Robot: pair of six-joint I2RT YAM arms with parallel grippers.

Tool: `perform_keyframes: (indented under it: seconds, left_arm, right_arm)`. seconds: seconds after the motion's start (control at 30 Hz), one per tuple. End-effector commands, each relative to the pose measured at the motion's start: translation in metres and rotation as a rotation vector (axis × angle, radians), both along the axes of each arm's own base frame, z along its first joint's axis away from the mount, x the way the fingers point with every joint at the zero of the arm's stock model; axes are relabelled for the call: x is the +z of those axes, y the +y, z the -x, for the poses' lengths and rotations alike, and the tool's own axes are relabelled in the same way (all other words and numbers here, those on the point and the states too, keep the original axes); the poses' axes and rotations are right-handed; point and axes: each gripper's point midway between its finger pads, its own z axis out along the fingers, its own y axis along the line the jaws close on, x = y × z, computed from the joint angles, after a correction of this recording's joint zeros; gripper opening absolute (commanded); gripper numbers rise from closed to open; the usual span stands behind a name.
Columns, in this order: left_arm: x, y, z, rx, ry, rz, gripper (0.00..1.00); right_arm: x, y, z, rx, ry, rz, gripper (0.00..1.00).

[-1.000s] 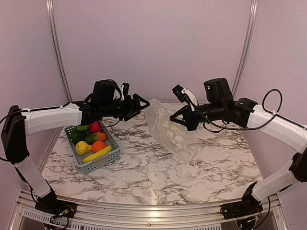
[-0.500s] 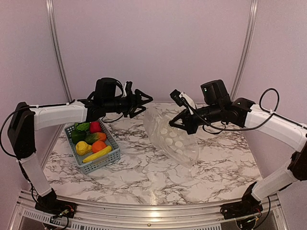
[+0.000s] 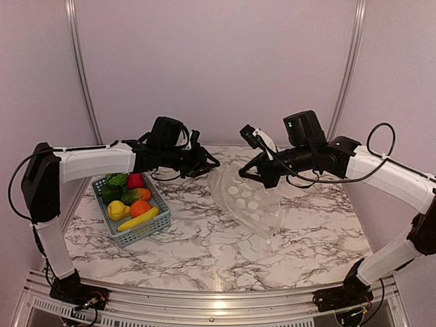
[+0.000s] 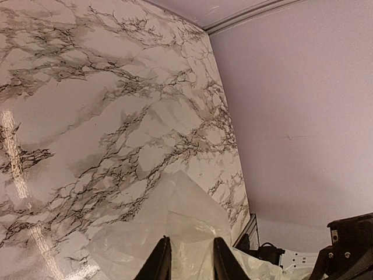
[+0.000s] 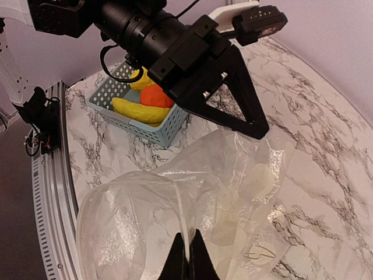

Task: Place the food in the zip-top bag and seal the zipper
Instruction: Pass from the right arm to the left

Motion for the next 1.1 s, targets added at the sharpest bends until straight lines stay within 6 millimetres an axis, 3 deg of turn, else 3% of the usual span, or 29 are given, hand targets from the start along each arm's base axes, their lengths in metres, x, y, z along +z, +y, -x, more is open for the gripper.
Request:
perform_keyframes:
  seconds: [0.0, 0.07, 0.2, 0.3, 0.4, 0.53, 0.63, 0.73, 0.8, 1.07]
  left_arm:
    - [-0.002, -0.003, 0.001, -0.010, 0.022, 0.016, 0.14]
    - [0.001, -0.003, -0.003, 0.004, 0.017, 0.034, 0.00]
    - [-0.005, 0.003, -0.012, 0.052, 0.022, 0.018, 0.00]
    - [-0.016, 0.009, -0.016, 0.074, 0.035, -0.010, 0.00]
    - [-0.022, 0.012, -0.020, 0.091, 0.038, -0.022, 0.00]
    - [-0.020, 0.010, -0.022, 0.092, 0.041, -0.008, 0.00]
    - [-0.014, 0.008, -0.025, 0.094, 0.038, 0.015, 0.00]
    - [-0.003, 0.010, -0.029, 0.118, 0.022, 0.063, 0.00]
    - [0.003, 0.015, -0.032, 0.144, 0.030, 0.107, 0.00]
    - [0.006, 0.027, -0.036, 0.171, 0.067, 0.155, 0.00]
  right_arm:
    - [0.017, 0.007, 0.000, 0.012, -0.050, -0.015, 0.00]
    - [0.018, 0.011, 0.006, 0.024, -0.058, -0.002, 0.00]
    - [0.026, 0.019, 0.021, 0.036, -0.117, 0.022, 0.00]
    - [0.046, 0.018, 0.026, 0.017, -0.156, -0.010, 0.00]
    - [0.066, 0.012, 0.025, -0.021, -0.190, -0.050, 0.00]
    - [0.074, 0.002, 0.015, -0.096, -0.245, -0.051, 0.00]
    - [0.066, -0.008, 0.003, -0.177, -0.264, -0.014, 0.13]
    - [0.053, -0.020, -0.008, -0.272, -0.243, 0.045, 0.42]
    - [0.040, -0.030, -0.012, -0.322, -0.226, 0.095, 0.53]
    - [-0.003, -0.043, 0.013, -0.258, -0.097, 0.181, 0.63]
